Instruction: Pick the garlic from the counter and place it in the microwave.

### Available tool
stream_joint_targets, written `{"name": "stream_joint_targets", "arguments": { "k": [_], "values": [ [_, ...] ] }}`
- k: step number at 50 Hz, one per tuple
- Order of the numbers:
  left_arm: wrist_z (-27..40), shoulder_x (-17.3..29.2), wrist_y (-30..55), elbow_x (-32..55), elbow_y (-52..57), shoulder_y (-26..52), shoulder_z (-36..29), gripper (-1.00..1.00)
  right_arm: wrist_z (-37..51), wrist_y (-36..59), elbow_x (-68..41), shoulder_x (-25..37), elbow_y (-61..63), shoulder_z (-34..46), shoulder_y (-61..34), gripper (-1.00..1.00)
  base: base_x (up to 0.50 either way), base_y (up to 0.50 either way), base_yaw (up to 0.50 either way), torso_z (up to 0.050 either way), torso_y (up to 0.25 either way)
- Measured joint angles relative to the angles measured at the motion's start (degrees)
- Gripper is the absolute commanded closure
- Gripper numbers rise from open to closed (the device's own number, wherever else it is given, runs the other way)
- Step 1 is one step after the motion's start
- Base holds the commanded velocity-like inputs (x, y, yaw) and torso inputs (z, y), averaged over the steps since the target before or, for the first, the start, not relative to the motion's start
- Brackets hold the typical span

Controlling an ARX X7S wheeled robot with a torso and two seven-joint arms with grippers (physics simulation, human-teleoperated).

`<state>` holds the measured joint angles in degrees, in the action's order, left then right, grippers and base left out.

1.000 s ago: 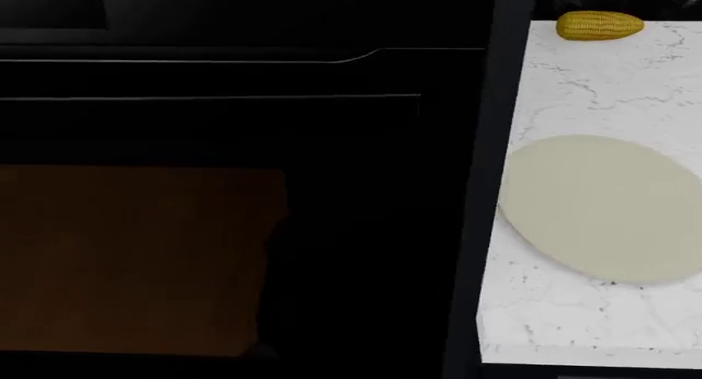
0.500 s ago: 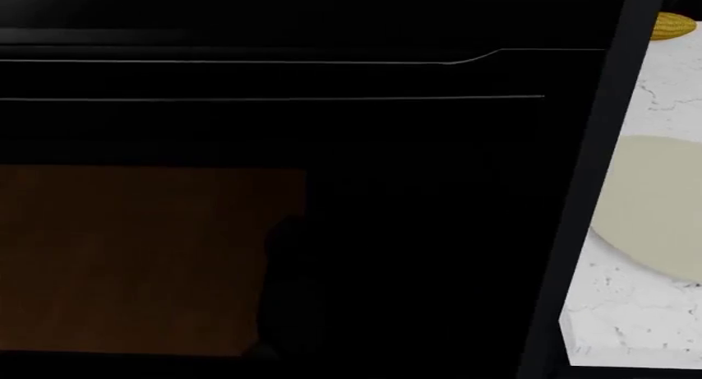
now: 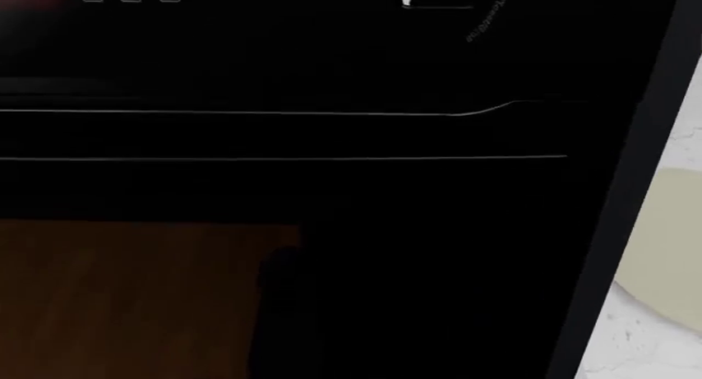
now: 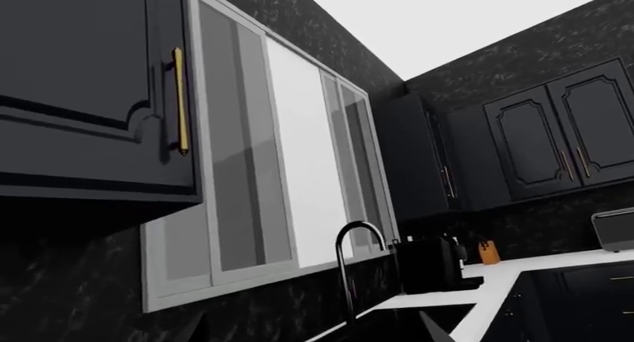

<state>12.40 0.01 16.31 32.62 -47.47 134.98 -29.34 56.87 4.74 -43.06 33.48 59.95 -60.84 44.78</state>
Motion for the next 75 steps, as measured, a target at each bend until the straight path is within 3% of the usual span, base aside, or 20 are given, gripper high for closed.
{"name": "stream_joint_targets", "arguments": {
  "k": [24, 44, 75],
  "values": [
    [-0.3, 0.0, -0.2, -0.8, -0.6, 0.0, 0.8, 1.00, 0.1, 0.3, -0.3, 0.6, 0.0, -0.4, 0.1, -1.00, 0.26, 0.00, 0.00, 0.000, 0.000],
    [-0.6, 0.0, 0.1, -1.6, -0.7, 0.0, 1.7, 1.00, 0.3, -0.6, 0.0, 0.8, 0.0, -0.3, 0.1, -1.00, 0.00, 0.00, 0.00, 0.000, 0.000],
    [-1.5, 0.0, 9.9, -9.4, -1.8, 0.0, 5.6, 1.00, 0.0, -0.8, 0.3, 0.5, 0.0, 0.5, 0.0, -1.00, 0.00, 0.00, 0.00, 0.000, 0.000]
  ]
}}
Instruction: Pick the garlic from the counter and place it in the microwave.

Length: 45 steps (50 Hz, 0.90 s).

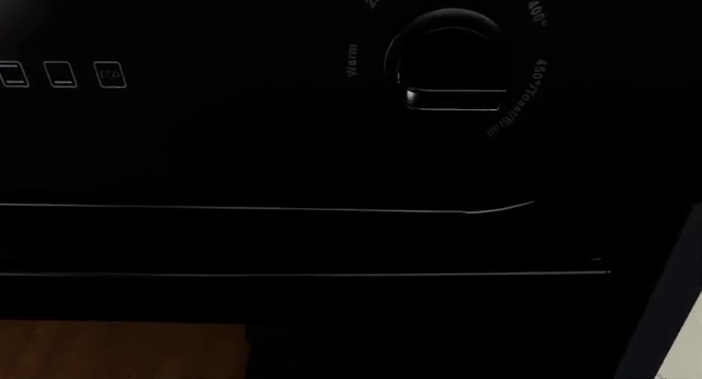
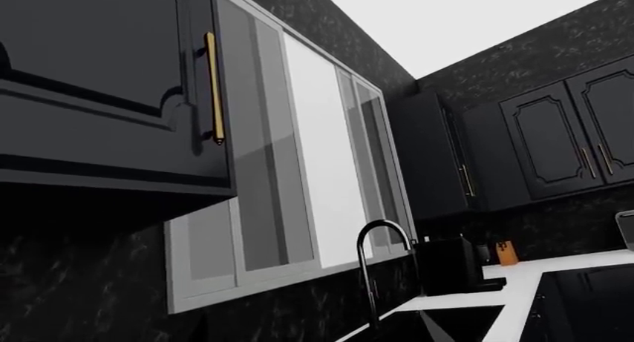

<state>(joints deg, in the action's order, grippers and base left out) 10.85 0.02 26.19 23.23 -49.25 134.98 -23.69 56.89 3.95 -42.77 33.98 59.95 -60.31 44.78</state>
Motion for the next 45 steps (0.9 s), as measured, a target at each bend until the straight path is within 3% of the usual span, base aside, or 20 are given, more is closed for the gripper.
{"name": "stream_joint_targets", "arguments": {
  "k": [45],
  "values": [
    [0.1, 0.0, 12.9, -7.7, -7.9, 0.0, 5.0, 1.00, 0.6, 0.5, 0.1, 0.9, 0.0, 0.5, 0.0, -1.00, 0.00, 0.00, 0.00, 0.000, 0.000]
  ]
}}
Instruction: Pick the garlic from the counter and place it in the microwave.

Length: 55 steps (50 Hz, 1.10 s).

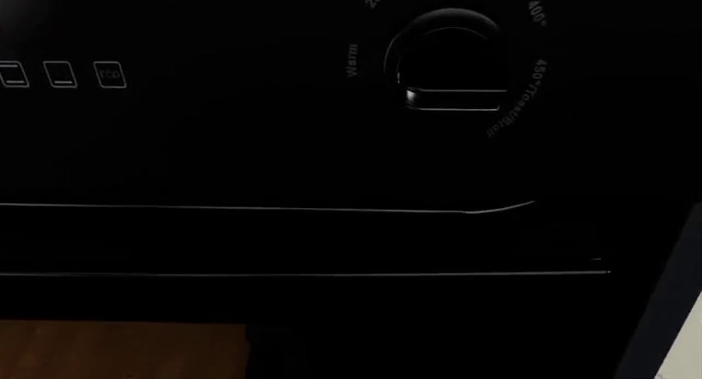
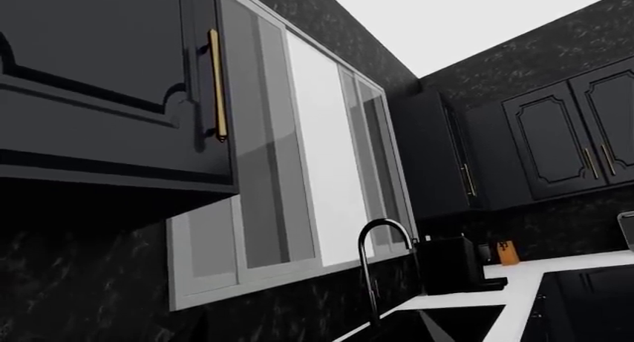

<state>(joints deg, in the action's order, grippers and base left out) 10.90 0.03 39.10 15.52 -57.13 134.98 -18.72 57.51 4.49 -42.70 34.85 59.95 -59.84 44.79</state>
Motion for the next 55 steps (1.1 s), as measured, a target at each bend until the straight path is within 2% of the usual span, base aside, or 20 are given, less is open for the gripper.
{"name": "stream_joint_targets", "arguments": {
  "k": [21, 51, 52, 55],
  "values": [
    [-1.8, 0.0, 6.0, -2.1, -5.2, 0.0, 1.2, 1.00, 0.3, 0.0, 0.3, 0.2, 0.0, 0.5, 0.0, -1.00, 0.00, 0.00, 0.00, 0.000, 0.000],
    [-3.5, 0.0, 8.5, -3.2, -8.6, 0.0, 0.0, 1.00, 0.0, 0.4, 0.7, -0.2, 0.0, 1.0, -0.1, -1.00, 0.00, 0.00, 0.00, 0.000, 0.000],
    [-3.6, 0.0, 8.5, -3.2, -8.6, 0.0, 0.0, -1.00, 0.1, 0.4, 0.7, -0.1, 0.0, 1.1, -0.1, -1.00, 0.00, 0.00, 0.00, 0.000, 0.000],
    [-3.5, 0.0, 8.5, -3.0, -8.6, 0.0, -0.4, -1.00, 0.2, 0.5, 0.8, 0.0, 0.0, 1.3, -0.1, -1.00, 0.00, 0.00, 0.00, 0.000, 0.000]
  ]
}}
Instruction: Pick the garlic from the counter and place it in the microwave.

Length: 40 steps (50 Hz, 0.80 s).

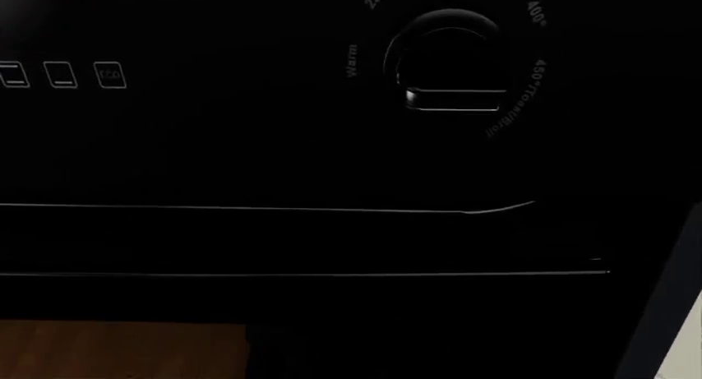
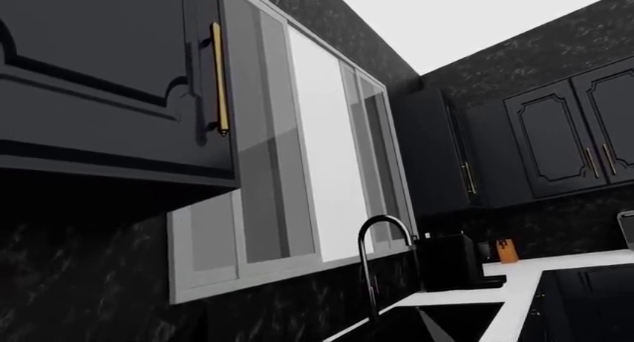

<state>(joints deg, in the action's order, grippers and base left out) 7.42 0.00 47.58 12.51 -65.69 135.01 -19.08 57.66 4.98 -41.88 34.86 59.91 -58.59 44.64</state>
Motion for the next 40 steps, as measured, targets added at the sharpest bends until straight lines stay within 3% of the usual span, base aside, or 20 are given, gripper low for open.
{"name": "stream_joint_targets", "arguments": {
  "k": [18, 40],
  "values": [
    [-0.1, 0.0, -0.2, 0.1, -0.1, 0.0, -0.7, -1.00, 0.0, 0.2, 0.5, 0.1, -0.1, 0.7, -0.2, -1.00, 0.00, 0.00, 0.00, 0.000, 0.000],
    [-0.8, 0.0, -5.1, -0.3, -0.8, 0.0, 3.9, -1.00, -0.6, -0.1, 0.1, -0.6, 0.0, -0.1, 0.0, -1.00, 0.00, 0.00, 0.00, 0.000, 0.000]
  ]
}}
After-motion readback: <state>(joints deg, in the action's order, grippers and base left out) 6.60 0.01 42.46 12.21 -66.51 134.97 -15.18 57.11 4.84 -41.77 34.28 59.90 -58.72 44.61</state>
